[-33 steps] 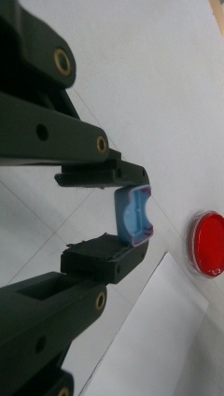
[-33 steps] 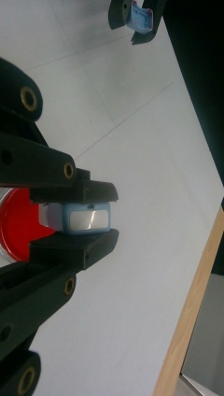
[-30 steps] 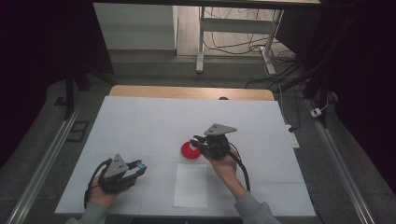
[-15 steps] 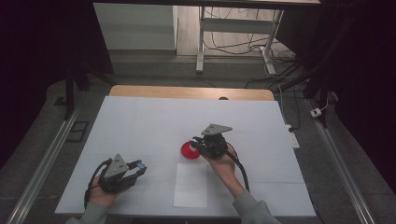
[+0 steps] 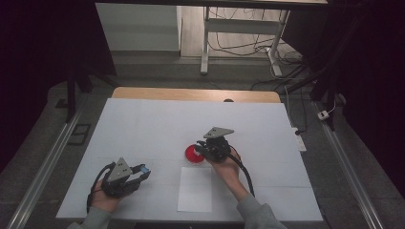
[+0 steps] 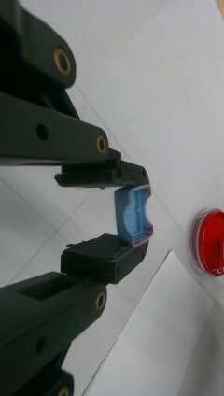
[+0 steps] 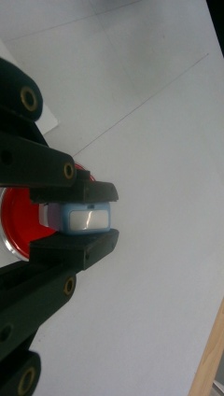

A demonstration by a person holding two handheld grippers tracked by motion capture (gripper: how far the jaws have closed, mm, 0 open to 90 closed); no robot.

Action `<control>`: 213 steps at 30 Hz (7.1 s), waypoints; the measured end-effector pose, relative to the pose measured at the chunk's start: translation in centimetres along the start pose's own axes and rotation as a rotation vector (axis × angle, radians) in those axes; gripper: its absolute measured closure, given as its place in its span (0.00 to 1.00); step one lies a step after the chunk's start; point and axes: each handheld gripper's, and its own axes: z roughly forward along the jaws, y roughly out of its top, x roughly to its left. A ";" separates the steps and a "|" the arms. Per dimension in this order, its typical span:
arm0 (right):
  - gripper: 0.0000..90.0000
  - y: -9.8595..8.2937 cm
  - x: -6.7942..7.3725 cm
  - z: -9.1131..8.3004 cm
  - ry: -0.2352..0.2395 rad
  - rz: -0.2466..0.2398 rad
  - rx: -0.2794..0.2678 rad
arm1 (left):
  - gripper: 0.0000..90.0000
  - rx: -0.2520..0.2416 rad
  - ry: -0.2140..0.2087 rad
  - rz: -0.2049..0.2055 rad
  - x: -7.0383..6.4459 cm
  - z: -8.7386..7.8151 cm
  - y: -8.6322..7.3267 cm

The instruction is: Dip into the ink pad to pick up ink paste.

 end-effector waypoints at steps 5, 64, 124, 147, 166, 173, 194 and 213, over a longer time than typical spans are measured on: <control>0.84 -0.1 0.1 0.4 -0.001 -0.008 0.016 | 0.73 0.003 -0.002 0.001 0.0 0.0 0.0; 0.84 -0.2 0.6 0.3 -0.016 -0.039 0.003 | 0.73 0.007 -0.005 0.002 0.0 0.0 0.0; 0.84 0.3 -0.5 0.9 -0.014 -0.030 0.057 | 0.73 0.010 -0.004 0.002 0.1 0.0 0.0; 0.84 0.1 -0.5 1.3 -0.014 -0.033 0.082 | 0.73 0.012 -0.003 0.003 0.0 0.0 0.0; 0.84 0.2 -0.1 1.2 -0.038 -0.053 0.073 | 0.73 0.012 -0.003 0.000 0.1 0.0 0.0; 0.84 0.3 0.0 0.8 -0.041 -0.048 0.057 | 0.73 0.010 -0.001 0.001 0.1 -0.1 0.0; 0.84 0.8 0.1 -0.6 -0.011 -0.032 0.008 | 0.73 0.009 0.001 -0.002 0.1 -0.1 0.0; 0.84 1.2 0.3 -2.9 0.024 -0.013 -0.068 | 0.73 0.008 0.000 -0.004 0.2 -0.1 0.0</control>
